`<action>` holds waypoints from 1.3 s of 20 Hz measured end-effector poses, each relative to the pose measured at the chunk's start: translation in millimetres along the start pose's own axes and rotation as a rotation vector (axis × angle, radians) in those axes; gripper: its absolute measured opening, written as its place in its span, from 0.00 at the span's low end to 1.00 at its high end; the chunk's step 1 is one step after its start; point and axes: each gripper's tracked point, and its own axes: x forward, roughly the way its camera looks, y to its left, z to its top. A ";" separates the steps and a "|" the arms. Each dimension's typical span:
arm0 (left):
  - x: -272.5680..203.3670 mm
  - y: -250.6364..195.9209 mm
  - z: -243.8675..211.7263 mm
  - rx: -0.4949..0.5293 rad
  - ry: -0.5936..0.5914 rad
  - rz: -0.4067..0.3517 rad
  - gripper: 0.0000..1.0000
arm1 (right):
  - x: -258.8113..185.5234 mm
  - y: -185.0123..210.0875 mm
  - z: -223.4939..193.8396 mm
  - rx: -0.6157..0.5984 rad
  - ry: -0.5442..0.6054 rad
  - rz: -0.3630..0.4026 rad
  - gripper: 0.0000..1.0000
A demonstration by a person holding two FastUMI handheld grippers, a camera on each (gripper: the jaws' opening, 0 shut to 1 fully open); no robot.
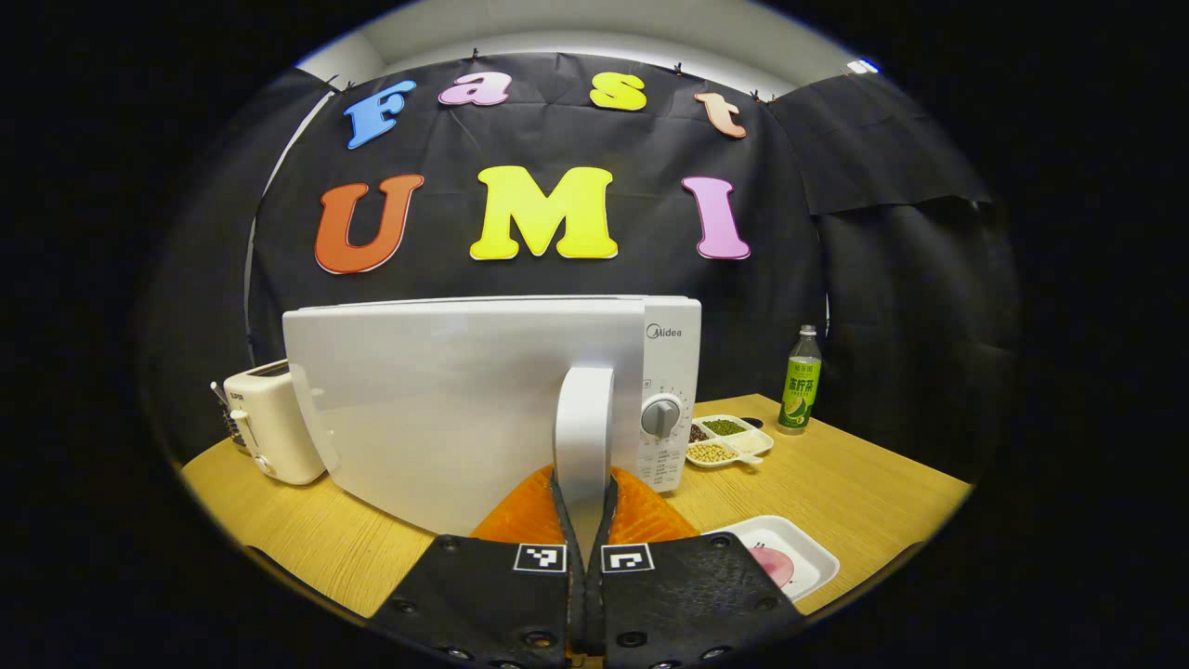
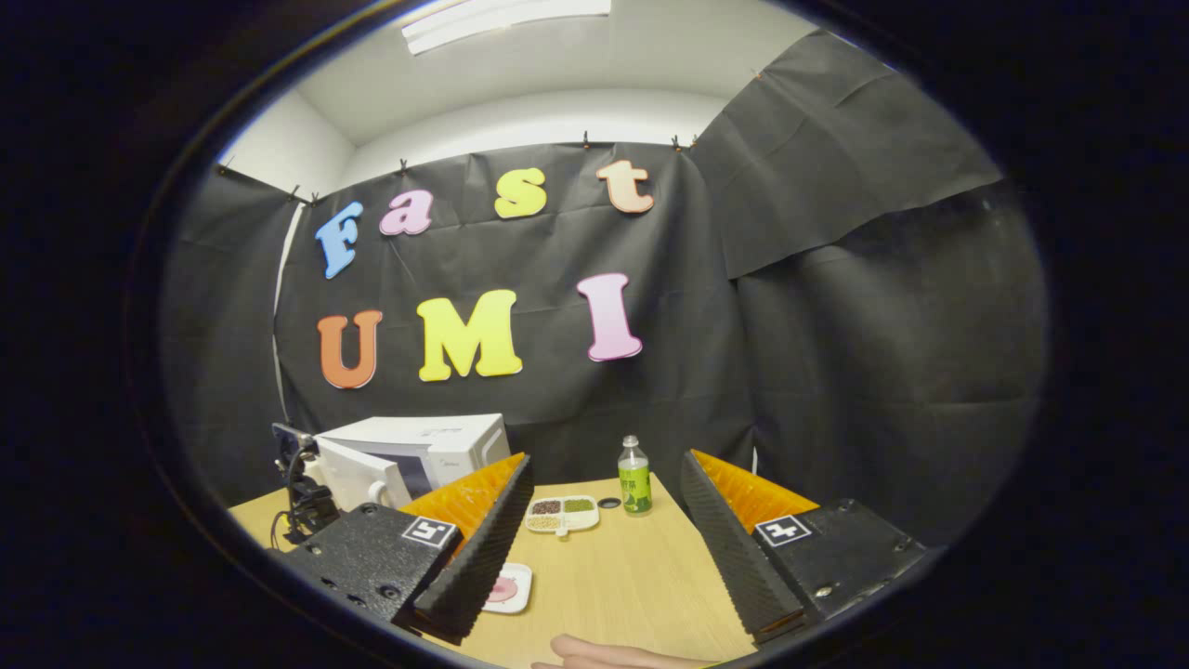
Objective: Open the microwave oven with the left hand, put the food in, and close the microwave oven.
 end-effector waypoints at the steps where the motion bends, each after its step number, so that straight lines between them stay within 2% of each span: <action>1: -13.0 4.4 -2.1 -0.003 0.000 -0.009 0.00 | -5.0 3.7 0.1 0.000 -0.002 0.003 1.00; 4: -49.4 21.8 -5.3 0.022 -0.024 -0.034 0.00 | -23.2 20.2 0.3 0.004 -0.008 0.024 1.00; 5: -60.7 28.9 -7.5 0.027 -0.024 -0.041 0.00 | -27.7 27.2 0.4 0.003 -0.011 0.034 0.94; 7: -84.2 44.8 -11.9 0.021 -0.028 -0.052 0.00 | -36.7 40.7 -1.0 -0.003 -0.012 0.054 0.94; 8: -93.9 52.9 -13.9 0.023 -0.033 -0.054 0.09 | -40.8 47.5 -2.1 -0.008 -0.013 0.065 0.94; 11: -123.7 85.2 -18.3 0.038 -0.054 -0.028 0.19 | -48.8 68.1 -4.3 -0.026 -0.011 0.093 0.94; 12: -130.3 98.1 -21.0 0.039 -0.060 -0.011 0.19 | -51.5 74.4 -5.1 -0.031 -0.011 0.102 1.00; 13: -138.1 108.7 -26.0 0.030 -0.052 -0.008 0.44 | -53.3 80.7 -5.4 -0.036 -0.011 0.110 1.00; 14: -148.2 116.5 -29.6 0.017 -0.044 -0.015 0.62 | -53.3 86.7 -6.6 -0.040 -0.009 0.117 1.00; 15: -157.5 127.5 -33.2 0.010 -0.034 -0.011 0.81 | -53.9 93.0 -7.5 -0.042 -0.007 0.125 0.94; 16: -165.7 145.4 -34.8 0.003 -0.039 0.016 0.77 | -53.1 99.7 -10.0 -0.047 -0.004 0.134 0.94; 17: -167.8 158.1 -39.5 -0.012 -0.030 0.026 0.72 | -52.5 105.7 -12.5 -0.055 0.002 0.140 1.00; 18: -182.9 168.9 -40.6 -0.023 -0.027 0.038 0.88 | -51.1 110.8 -16.1 -0.065 0.008 0.146 0.94; 19: -193.5 183.3 -40.6 -0.026 -0.026 0.064 0.92 | -48.8 116.6 -20.0 -0.077 0.015 0.151 0.94; 22: -223.1 226.2 -38.5 -0.026 -0.023 0.180 0.94 | -40.5 131.5 -34.6 -0.114 0.047 0.171 0.94; 26: -263.6 250.7 -19.9 0.003 -0.026 0.310 0.94 | -17.1 144.2 -54.0 -0.139 0.115 0.204 0.94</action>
